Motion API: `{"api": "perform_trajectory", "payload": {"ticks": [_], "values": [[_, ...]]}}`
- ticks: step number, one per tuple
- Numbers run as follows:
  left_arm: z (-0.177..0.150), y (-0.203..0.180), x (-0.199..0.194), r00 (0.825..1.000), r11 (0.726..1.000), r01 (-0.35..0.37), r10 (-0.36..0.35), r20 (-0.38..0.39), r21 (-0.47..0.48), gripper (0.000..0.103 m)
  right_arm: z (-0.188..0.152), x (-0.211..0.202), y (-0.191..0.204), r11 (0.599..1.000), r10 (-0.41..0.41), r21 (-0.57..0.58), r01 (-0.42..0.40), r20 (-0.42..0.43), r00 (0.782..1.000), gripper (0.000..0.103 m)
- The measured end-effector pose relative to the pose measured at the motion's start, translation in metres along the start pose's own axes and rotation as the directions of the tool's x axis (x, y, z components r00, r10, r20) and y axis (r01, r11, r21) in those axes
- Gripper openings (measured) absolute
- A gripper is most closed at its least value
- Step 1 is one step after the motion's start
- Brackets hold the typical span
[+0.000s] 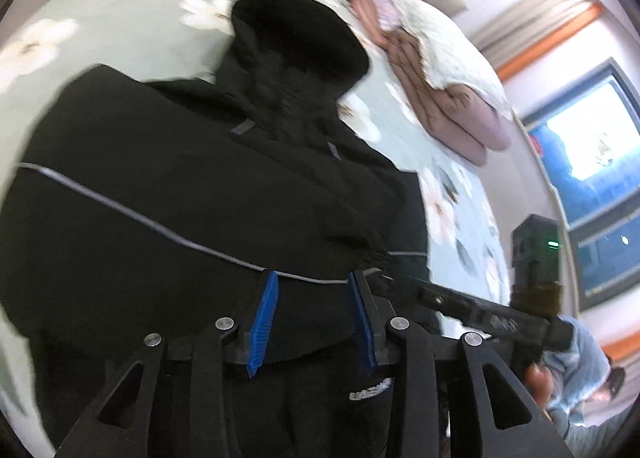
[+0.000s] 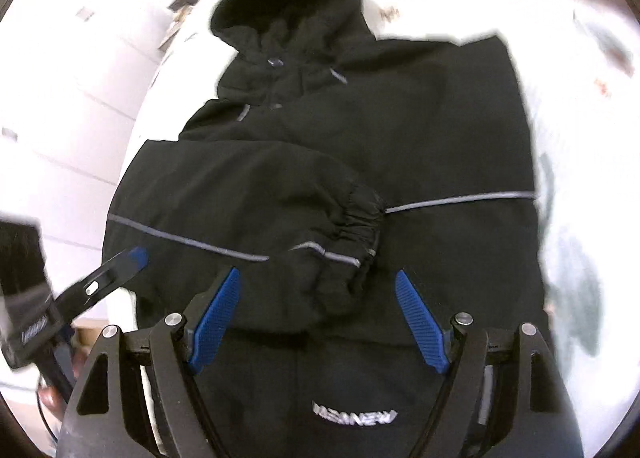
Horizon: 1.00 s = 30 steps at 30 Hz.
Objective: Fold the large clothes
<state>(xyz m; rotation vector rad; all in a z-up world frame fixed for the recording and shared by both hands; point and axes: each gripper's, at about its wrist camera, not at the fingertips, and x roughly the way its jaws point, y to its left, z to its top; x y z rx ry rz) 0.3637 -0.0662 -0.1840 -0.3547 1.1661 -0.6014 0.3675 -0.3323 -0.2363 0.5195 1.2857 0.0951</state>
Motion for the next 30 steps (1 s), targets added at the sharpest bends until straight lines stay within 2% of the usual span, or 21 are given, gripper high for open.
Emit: {"api": "perform_trajectory", "payload": {"ticks": [2,4,5,6,8,10,11,13,15,17,19,20,21,23,24,26,28,30], "values": [[0.003,0.008,-0.014,0.998,0.998,-0.055,0.055,0.031,-0.007,0.037,0.005,0.025,-0.004,0.997,0.054,0.059,-0.05,-0.071,0.996,0.082],[0.007,0.016,-0.025,0.994,0.996,-0.087,0.088,0.065,-0.018,0.037,0.003,0.039,-0.008,0.986,0.143,0.104,-0.131,-0.115,0.983,0.053],[0.009,0.02,-0.028,0.992,0.995,-0.101,0.102,0.076,-0.025,0.037,0.004,0.04,-0.005,0.985,0.149,0.101,-0.137,-0.119,0.982,0.04],[0.012,0.023,-0.034,0.987,0.991,-0.128,0.13,0.094,-0.033,0.037,0.005,0.036,0.0,0.99,0.13,0.072,-0.122,-0.105,0.986,0.035],[0.018,0.031,-0.045,0.972,0.981,-0.19,0.194,0.132,-0.044,0.037,0.008,0.017,0.015,0.996,0.085,-0.001,-0.086,-0.048,0.995,0.032],[0.025,0.039,-0.052,0.957,0.97,-0.234,0.24,0.162,-0.06,0.037,0.014,-0.013,0.025,0.997,0.033,-0.069,-0.031,0.028,0.999,0.032],[0.029,0.043,-0.052,0.955,0.97,-0.234,0.243,0.168,-0.07,0.037,0.018,-0.033,0.028,0.995,-0.001,-0.104,0.009,0.081,0.997,0.032],[0.035,0.05,-0.048,0.959,0.97,-0.229,0.239,0.153,-0.081,0.037,0.026,-0.063,0.024,0.987,-0.055,-0.141,0.078,0.159,0.986,0.032],[0.038,0.056,-0.032,0.967,0.973,-0.22,0.227,0.118,-0.069,0.037,0.034,-0.081,0.012,0.979,-0.107,-0.148,0.138,0.2,0.974,0.032],[0.037,0.059,-0.005,0.968,0.97,-0.241,0.243,0.058,-0.043,0.037,0.041,-0.08,-0.01,0.976,-0.146,-0.135,0.173,0.187,0.971,0.032],[0.033,0.067,0.021,0.96,0.959,-0.281,0.281,-0.006,-0.021,0.037,0.044,-0.059,-0.027,0.973,-0.179,-0.123,0.196,0.137,0.974,0.032],[0.03,0.076,0.036,0.95,0.95,-0.311,0.31,-0.038,-0.018,0.037,0.043,-0.042,-0.035,0.971,-0.193,-0.122,0.205,0.102,0.976,0.032],[0.028,0.081,0.044,0.947,0.947,-0.321,0.319,-0.046,-0.027,0.037,0.042,-0.023,-0.041,0.966,-0.217,-0.126,0.225,0.074,0.973,0.033],[0.028,0.092,0.047,0.958,0.956,-0.286,0.284,-0.037,-0.068,0.037,0.039,0.004,-0.055,0.959,-0.253,-0.12,0.257,0.044,0.966,0.033],[0.029,0.096,0.046,0.963,0.959,-0.269,0.266,-0.04,-0.091,0.037,0.036,0.012,-0.063,0.963,-0.247,-0.104,0.249,0.035,0.969,0.034],[0.033,0.101,0.043,0.97,0.963,-0.243,0.238,-0.05,-0.116,0.037,0.033,0.015,-0.065,0.966,-0.237,-0.091,0.241,0.049,0.97,0.035],[0.035,0.095,0.038,0.969,0.964,-0.245,0.242,-0.048,-0.103,0.037,0.033,0.011,-0.059,0.959,-0.263,-0.099,0.265,0.033,0.964,0.037],[0.037,0.086,0.027,0.971,0.967,-0.24,0.239,-0.023,-0.089,0.037,0.033,-0.007,-0.051,0.944,-0.312,-0.099,0.315,0.043,0.949,0.052]]}}
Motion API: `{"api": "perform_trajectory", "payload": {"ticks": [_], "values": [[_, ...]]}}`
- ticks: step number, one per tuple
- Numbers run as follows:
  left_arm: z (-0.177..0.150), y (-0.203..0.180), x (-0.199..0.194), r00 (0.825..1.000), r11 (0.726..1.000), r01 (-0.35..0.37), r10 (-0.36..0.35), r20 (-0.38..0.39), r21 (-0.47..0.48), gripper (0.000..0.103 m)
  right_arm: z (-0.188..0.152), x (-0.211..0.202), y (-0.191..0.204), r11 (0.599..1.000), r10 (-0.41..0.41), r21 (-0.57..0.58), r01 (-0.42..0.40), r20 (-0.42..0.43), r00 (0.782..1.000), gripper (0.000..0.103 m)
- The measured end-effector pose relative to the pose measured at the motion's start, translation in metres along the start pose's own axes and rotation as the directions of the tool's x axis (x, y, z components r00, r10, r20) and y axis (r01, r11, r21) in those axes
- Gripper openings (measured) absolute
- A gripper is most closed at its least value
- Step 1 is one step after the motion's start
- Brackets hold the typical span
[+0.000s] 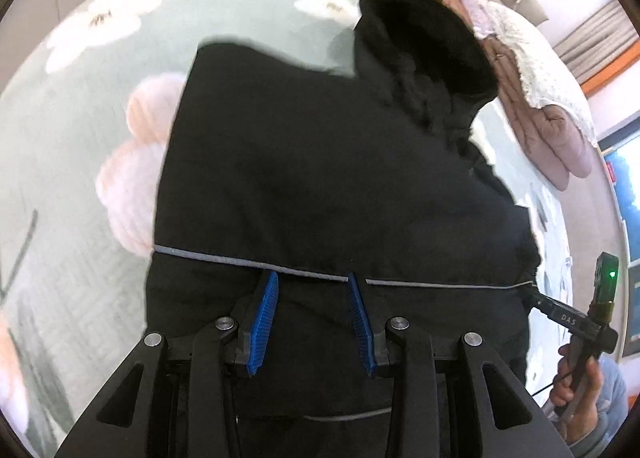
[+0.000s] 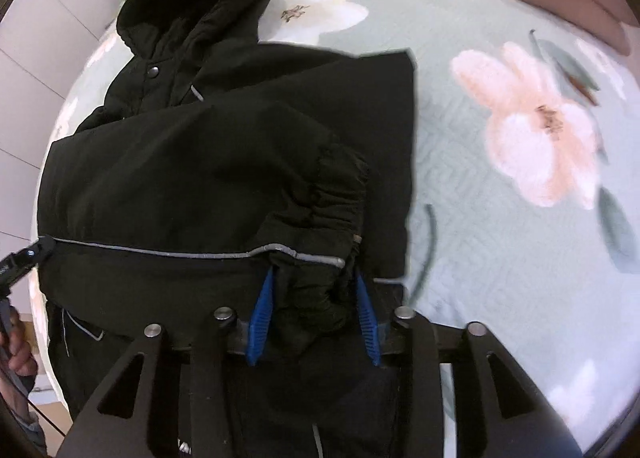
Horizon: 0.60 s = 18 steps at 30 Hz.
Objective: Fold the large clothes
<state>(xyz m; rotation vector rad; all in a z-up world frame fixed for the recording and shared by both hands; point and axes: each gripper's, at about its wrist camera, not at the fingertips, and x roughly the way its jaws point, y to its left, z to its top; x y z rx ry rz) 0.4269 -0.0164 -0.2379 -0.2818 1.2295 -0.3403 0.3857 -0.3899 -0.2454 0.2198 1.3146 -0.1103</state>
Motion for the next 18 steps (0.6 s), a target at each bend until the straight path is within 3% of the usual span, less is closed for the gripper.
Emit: {"api": "perform_trajectory", "payload": {"ticks": [4,7,11,13,15,18], "values": [[0.01,-0.023,-0.033,0.996,0.998,0.005,-0.011,0.089,0.07,0.038,0.01,-0.06,0.016,0.995,-0.086,-0.042,0.093,0.16,0.983,0.074],[0.02,-0.043,-0.03,0.995,0.992,0.015,-0.027,0.097,0.124,0.051,0.014,-0.075,0.036,0.998,-0.019,-0.055,0.032,0.21,0.978,0.076],[0.025,-0.055,0.005,0.998,0.984,0.025,-0.035,0.057,0.175,0.051,0.021,-0.031,0.086,0.991,0.033,-0.133,-0.012,0.152,0.988,0.076],[0.024,-0.052,0.029,0.999,0.987,0.013,-0.018,0.031,0.162,0.051,0.021,-0.004,0.102,0.985,-0.003,-0.173,0.027,0.135,0.991,0.076],[0.021,-0.04,0.059,0.999,0.99,-0.039,0.041,-0.017,0.137,0.05,0.019,0.036,0.104,0.975,-0.114,-0.184,0.127,0.082,0.99,0.073],[0.02,-0.04,0.067,0.999,0.99,-0.045,0.048,-0.013,0.13,0.05,0.012,0.051,0.096,0.978,-0.089,-0.179,0.105,0.095,0.991,0.074]]}}
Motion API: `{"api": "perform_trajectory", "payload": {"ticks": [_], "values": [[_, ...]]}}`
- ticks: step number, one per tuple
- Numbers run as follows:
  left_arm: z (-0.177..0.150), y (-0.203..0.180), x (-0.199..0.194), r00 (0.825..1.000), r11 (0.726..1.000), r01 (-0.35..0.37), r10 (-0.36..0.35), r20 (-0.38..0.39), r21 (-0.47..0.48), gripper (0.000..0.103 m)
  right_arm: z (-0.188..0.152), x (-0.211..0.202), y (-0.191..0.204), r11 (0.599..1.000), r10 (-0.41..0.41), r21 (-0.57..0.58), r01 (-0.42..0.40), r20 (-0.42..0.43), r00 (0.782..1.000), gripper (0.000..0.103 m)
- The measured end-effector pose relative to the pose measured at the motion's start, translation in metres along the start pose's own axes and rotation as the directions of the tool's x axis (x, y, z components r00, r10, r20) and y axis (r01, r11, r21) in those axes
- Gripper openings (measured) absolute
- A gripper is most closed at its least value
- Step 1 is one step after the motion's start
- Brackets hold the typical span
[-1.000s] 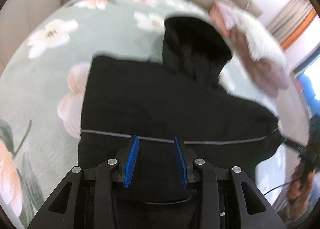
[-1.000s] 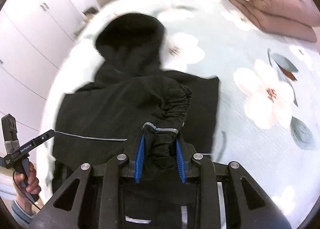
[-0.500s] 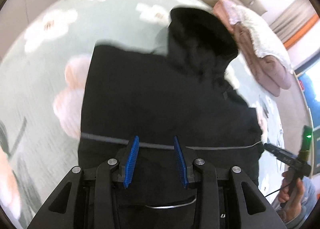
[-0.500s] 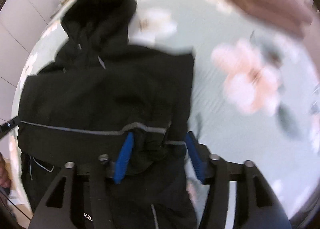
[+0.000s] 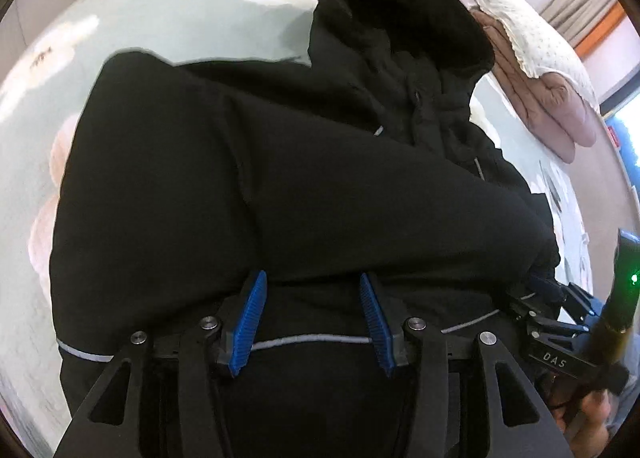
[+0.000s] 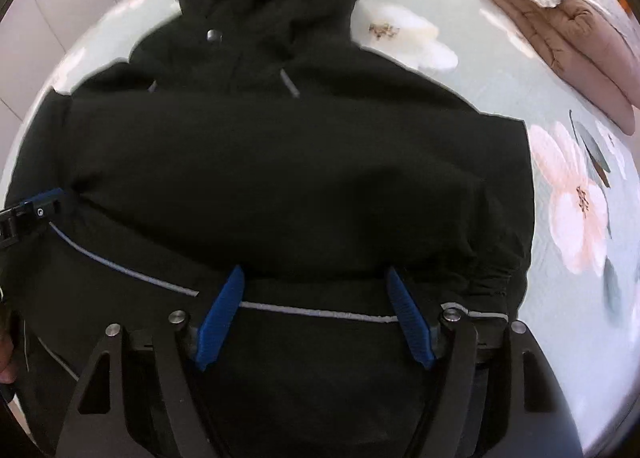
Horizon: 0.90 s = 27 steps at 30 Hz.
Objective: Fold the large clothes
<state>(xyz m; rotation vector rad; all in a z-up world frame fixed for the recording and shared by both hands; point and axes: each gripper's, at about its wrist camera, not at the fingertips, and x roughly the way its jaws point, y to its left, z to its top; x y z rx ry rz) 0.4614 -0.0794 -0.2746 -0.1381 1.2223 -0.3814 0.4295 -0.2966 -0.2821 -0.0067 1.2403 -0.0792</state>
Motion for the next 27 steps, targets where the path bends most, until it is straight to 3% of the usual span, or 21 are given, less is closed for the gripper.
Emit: {"api": "perform_trajectory", "payload": {"ticks": [2,4,7,9,11,14,16,18,21,23,27], "values": [[0.001,-0.01,-0.007,1.0,0.998,-0.029,0.028,0.002,0.061,0.05,0.003,-0.006,-0.002,1.0,0.004,-0.007,-0.004,-0.019,1.0,0.071],[0.001,-0.013,-0.026,0.999,0.996,-0.004,0.001,0.038,0.085,0.049,0.005,-0.023,-0.012,0.999,0.029,0.013,-0.029,-0.019,0.999,0.063],[0.003,-0.006,-0.062,0.993,0.998,0.031,-0.038,0.114,0.058,0.049,0.002,-0.061,-0.036,0.994,0.084,0.06,-0.087,0.057,0.995,0.063],[0.006,0.002,-0.073,0.988,1.0,0.018,-0.021,0.154,0.026,0.049,0.003,-0.067,-0.044,0.997,0.034,0.071,-0.038,0.059,0.998,0.063],[0.009,0.019,-0.063,0.991,1.0,-0.009,0.011,0.133,-0.014,0.049,-0.001,-0.05,-0.049,0.997,-0.006,0.074,0.006,0.009,1.0,0.062],[0.012,0.037,-0.02,0.999,0.998,-0.046,0.046,0.012,-0.05,0.048,-0.009,-0.018,-0.055,0.997,-0.032,0.069,0.038,-0.082,0.996,0.065],[0.016,0.031,-0.02,0.998,0.998,-0.058,0.058,0.018,-0.007,0.048,-0.002,-0.015,-0.047,0.998,-0.063,0.012,0.065,-0.087,0.994,0.068],[0.024,0.02,-0.03,1.0,0.998,-0.022,0.022,0.01,0.052,0.048,0.006,-0.017,-0.044,0.996,-0.078,-0.043,0.073,-0.127,0.989,0.067],[0.043,0.008,-0.069,0.991,0.992,0.103,-0.109,0.079,0.071,0.049,0.023,-0.036,-0.056,1.0,0.019,0.013,-0.018,-0.149,0.989,0.063],[0.07,0.001,-0.089,0.982,0.989,0.117,-0.129,0.14,0.087,0.049,0.042,-0.068,-0.072,0.994,0.095,0.069,-0.089,-0.083,0.992,0.063],[0.141,-0.01,-0.083,0.974,0.992,0.081,-0.099,0.204,0.092,0.052,0.103,-0.101,-0.095,0.977,0.137,0.153,-0.149,0.086,0.987,0.063]]}}
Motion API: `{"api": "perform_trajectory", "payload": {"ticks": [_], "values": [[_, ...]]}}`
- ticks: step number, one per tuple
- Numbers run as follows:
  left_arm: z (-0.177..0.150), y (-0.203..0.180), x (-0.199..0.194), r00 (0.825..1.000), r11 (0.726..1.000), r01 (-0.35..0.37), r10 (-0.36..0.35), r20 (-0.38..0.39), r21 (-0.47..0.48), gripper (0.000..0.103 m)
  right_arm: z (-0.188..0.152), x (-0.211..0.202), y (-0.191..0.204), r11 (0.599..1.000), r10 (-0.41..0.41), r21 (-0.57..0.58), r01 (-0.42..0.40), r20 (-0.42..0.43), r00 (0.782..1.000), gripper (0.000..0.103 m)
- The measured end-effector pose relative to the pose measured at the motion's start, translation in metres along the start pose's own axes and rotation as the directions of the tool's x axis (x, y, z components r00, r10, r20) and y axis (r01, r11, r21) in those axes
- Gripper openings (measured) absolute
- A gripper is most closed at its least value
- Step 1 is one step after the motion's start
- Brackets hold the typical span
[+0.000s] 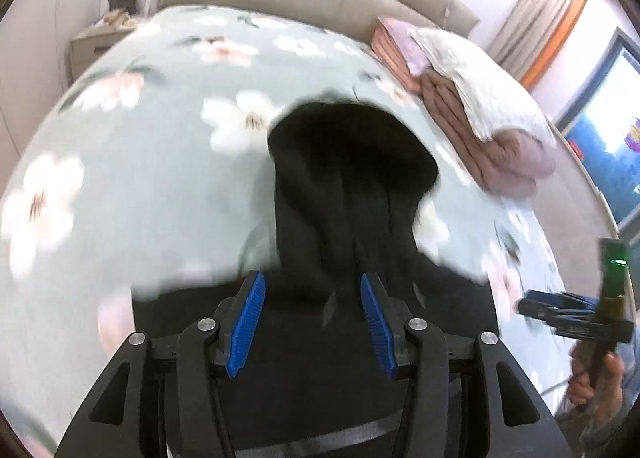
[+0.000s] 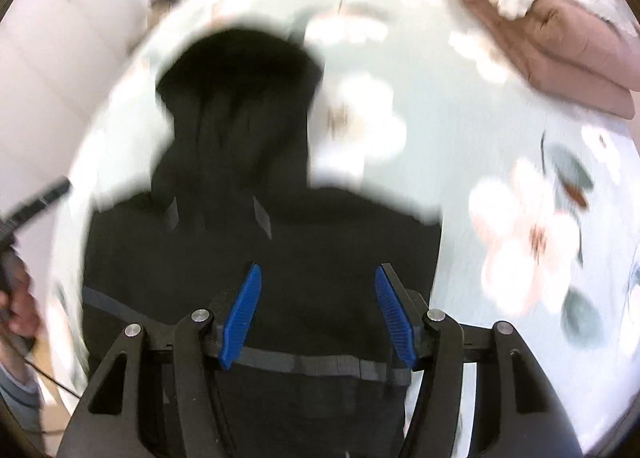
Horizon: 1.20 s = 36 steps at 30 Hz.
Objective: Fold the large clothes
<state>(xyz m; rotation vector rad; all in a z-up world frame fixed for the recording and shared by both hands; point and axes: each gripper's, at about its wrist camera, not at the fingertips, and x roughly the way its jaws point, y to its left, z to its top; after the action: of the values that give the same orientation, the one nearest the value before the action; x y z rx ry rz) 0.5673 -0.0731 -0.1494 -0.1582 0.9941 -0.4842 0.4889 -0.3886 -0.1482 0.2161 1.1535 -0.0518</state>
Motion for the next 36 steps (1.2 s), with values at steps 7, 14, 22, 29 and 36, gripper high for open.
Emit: {"api": "perform_trajectory", "payload": {"ticks": [7,14,22,29,36], "values": [[0.092,0.02,0.092,0.993,0.978,0.087,-0.099,-0.057,-0.189,0.052,0.114,0.063,-0.011,0.987,0.025,0.155,-0.038,0.088,0.996,0.064],[0.111,0.029,0.188,0.989,0.985,-0.033,0.007,-0.151,-0.169,0.052,0.154,0.154,0.001,0.991,-0.001,0.135,0.001,0.003,1.0,0.063],[0.114,0.077,0.153,0.998,0.975,0.024,-0.038,-0.059,-0.219,0.009,0.148,0.134,0.015,0.999,0.03,-0.042,-0.023,0.172,0.985,0.006],[0.056,0.1,0.193,0.942,0.978,-0.128,0.068,-0.329,-0.163,0.016,0.122,0.211,-0.009,0.999,0.036,0.016,-0.035,-0.028,0.999,0.007],[0.049,0.075,0.134,0.982,0.997,-0.067,0.072,-0.175,0.035,0.022,0.114,0.185,-0.014,0.996,0.08,-0.032,-0.081,-0.028,0.996,0.034]]}}
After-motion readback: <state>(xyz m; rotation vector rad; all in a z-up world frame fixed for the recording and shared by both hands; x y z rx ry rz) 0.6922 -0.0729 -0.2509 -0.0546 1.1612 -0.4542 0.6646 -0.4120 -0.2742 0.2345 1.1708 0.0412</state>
